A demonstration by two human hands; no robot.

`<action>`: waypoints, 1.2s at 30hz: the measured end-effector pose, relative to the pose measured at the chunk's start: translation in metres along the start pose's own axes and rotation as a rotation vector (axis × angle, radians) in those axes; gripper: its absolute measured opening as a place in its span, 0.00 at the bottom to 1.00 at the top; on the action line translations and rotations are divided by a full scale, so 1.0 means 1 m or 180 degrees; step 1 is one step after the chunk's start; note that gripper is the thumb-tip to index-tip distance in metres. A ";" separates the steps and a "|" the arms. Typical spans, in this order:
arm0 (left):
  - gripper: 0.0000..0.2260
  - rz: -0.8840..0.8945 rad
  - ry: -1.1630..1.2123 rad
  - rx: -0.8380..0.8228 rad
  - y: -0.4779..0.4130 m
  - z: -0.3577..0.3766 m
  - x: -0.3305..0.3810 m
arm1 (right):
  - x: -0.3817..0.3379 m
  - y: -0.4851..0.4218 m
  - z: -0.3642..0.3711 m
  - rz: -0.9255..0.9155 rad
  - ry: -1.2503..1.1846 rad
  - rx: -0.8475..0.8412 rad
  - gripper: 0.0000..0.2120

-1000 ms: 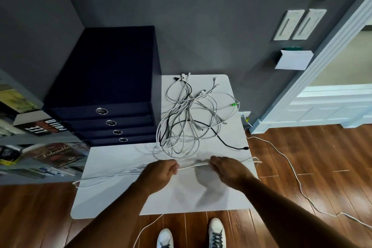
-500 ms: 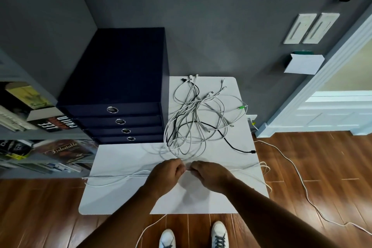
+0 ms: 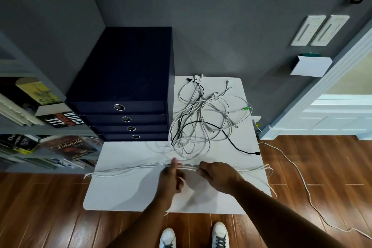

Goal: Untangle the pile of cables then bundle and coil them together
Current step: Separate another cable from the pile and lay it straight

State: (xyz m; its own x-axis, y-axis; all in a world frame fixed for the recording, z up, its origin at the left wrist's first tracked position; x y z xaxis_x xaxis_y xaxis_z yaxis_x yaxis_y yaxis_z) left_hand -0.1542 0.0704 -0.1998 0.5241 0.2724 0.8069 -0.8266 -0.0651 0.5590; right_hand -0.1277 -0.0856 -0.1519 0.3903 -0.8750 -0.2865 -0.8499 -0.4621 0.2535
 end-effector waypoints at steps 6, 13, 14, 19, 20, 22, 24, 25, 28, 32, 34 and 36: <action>0.13 -0.0146 0.1020 0.0679 -0.015 -0.049 0.009 | 0.019 0.017 0.009 0.0129 -0.0156 -0.0132 0.15; 0.09 0.0003 0.1106 0.0879 -0.011 -0.042 0.010 | -0.011 -0.005 0.000 0.0071 -0.0355 -0.0028 0.15; 0.10 0.0033 0.1025 0.0912 -0.011 -0.043 0.009 | -0.023 -0.012 -0.002 -0.0014 -0.0375 -0.0038 0.15; 0.12 0.0111 0.0702 0.1183 -0.010 -0.053 0.013 | -0.049 -0.026 0.003 -0.0019 0.0014 -0.0083 0.17; 0.12 0.0087 0.0750 0.1268 -0.011 -0.055 0.013 | -0.049 -0.024 0.001 -0.0057 0.0108 -0.0023 0.17; 0.12 -0.0031 0.0999 0.1409 -0.013 -0.060 0.010 | -0.048 -0.018 -0.001 -0.0175 0.0197 0.0031 0.16; 0.13 -0.0074 0.1127 0.1460 -0.016 -0.062 0.008 | -0.044 -0.013 -0.001 -0.0254 0.0215 0.0003 0.15; 0.14 -0.0056 0.1150 0.1478 -0.017 -0.062 0.008 | -0.040 -0.011 -0.002 -0.0268 0.0230 0.0007 0.15; 0.15 0.0061 0.1201 0.1597 -0.019 -0.071 0.015 | -0.025 -0.004 -0.007 -0.0275 0.0276 0.0095 0.14; 0.14 0.0102 0.1404 0.1855 -0.022 -0.090 0.027 | 0.006 0.008 -0.010 -0.0124 0.0319 0.0173 0.14; 0.13 0.0156 0.1402 0.1885 -0.025 -0.092 0.033 | 0.013 0.011 -0.010 -0.0107 0.0297 0.0186 0.14; 0.12 0.0125 0.1466 0.2034 -0.026 -0.094 0.033 | 0.016 0.009 -0.011 -0.0076 0.0244 0.0230 0.13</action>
State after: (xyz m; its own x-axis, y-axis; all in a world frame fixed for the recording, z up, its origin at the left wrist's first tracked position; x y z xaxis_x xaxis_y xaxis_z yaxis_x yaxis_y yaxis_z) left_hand -0.1345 0.1717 -0.2056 0.2440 0.6196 0.7460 -0.4917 -0.5840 0.6459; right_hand -0.1250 -0.1057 -0.1444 0.4343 -0.8736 -0.2195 -0.8622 -0.4737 0.1793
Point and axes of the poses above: each hand's wrist, its own y-axis away from the middle knuckle, its own z-axis out of the palm, x = y × z, the point moved 10 cm from there along -y, towards the middle knuckle, and after that the axes turned 8 degrees about y, right-handed, at the moved point
